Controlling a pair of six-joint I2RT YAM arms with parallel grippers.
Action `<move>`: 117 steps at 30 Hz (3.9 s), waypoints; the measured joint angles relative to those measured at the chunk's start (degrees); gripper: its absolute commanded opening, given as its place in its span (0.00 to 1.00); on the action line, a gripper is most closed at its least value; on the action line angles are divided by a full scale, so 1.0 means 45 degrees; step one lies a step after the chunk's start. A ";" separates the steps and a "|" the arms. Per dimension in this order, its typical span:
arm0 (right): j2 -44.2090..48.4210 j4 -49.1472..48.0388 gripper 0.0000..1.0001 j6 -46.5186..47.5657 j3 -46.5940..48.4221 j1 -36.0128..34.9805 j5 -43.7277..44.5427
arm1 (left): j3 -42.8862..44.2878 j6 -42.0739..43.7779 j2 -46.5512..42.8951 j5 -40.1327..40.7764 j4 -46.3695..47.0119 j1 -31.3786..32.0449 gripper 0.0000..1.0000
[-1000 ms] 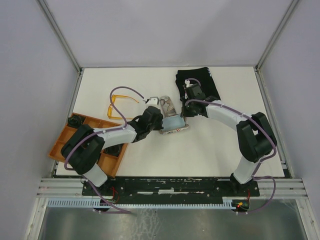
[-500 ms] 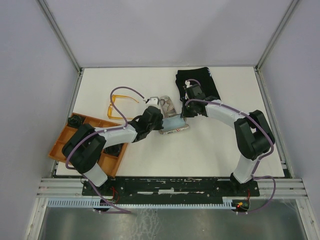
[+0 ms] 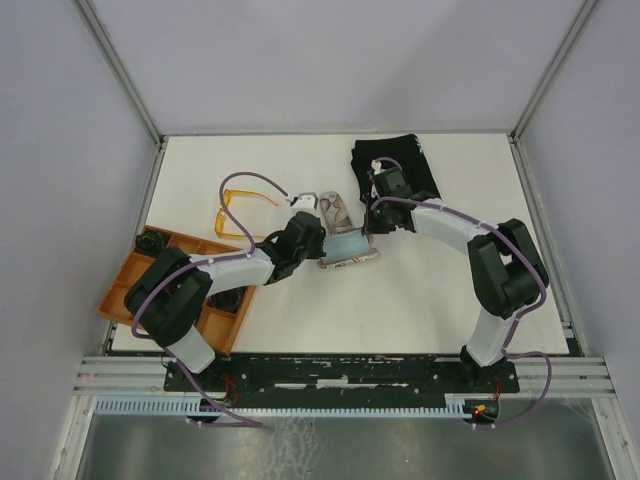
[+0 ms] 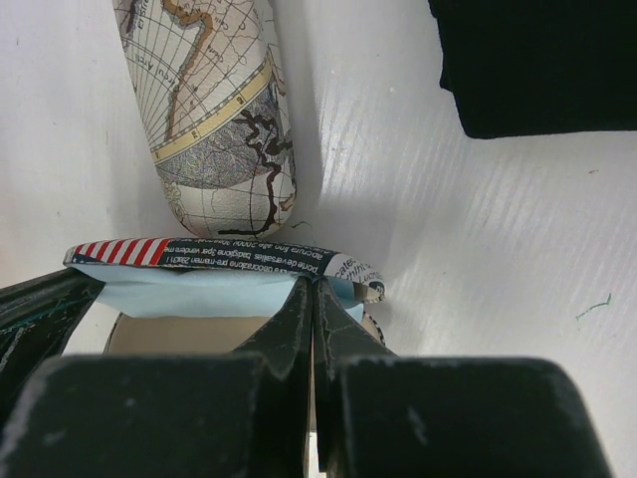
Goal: Organize the sunglasses
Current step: Place the glasses cleaning cloth in the sunglasses case, then adjust the sunglasses case at the center of the board.
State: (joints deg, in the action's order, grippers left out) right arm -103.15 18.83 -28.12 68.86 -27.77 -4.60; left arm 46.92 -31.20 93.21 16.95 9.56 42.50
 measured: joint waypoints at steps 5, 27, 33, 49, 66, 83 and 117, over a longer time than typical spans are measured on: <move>0.0000 -0.0010 0.00 0.0005 0.0034 0.0034 -0.0092 | 0.0000 0.0034 0.0029 0.0136 0.0005 0.0000 0.04; -0.0194 -0.0039 0.00 0.0034 0.0102 0.0117 -0.0228 | 0.0000 0.0097 0.0423 0.0228 0.0087 0.0000 0.29; -0.0194 -0.0039 0.08 0.0044 0.0102 0.0117 -0.0369 | 0.0000 0.0097 0.0423 0.0277 0.0083 0.0000 0.39; -0.0160 -0.0034 0.32 0.0044 0.0102 0.0117 -0.0544 | 0.0000 0.0102 0.0393 0.0563 -0.0024 0.0000 0.49; 0.0908 0.0019 0.36 0.0563 0.0097 0.0151 -0.0097 | 0.0005 0.0199 -0.0321 0.0665 -0.0223 -0.0005 0.53; -0.0588 0.1064 0.35 0.1127 0.2336 0.0151 0.0034 | -0.1059 0.0219 -0.3007 0.0874 -0.1107 -0.0126 0.54; -0.2686 0.3740 0.32 0.2127 0.4114 0.0155 -0.0359 | -0.2968 -0.0257 -0.6693 0.1855 -0.3827 -0.0155 0.54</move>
State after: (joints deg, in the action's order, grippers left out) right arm -115.24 35.66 -18.55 87.37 -27.07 -6.22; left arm 33.56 -32.36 63.09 25.30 -7.66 41.80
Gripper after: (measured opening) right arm 0.324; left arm 0.536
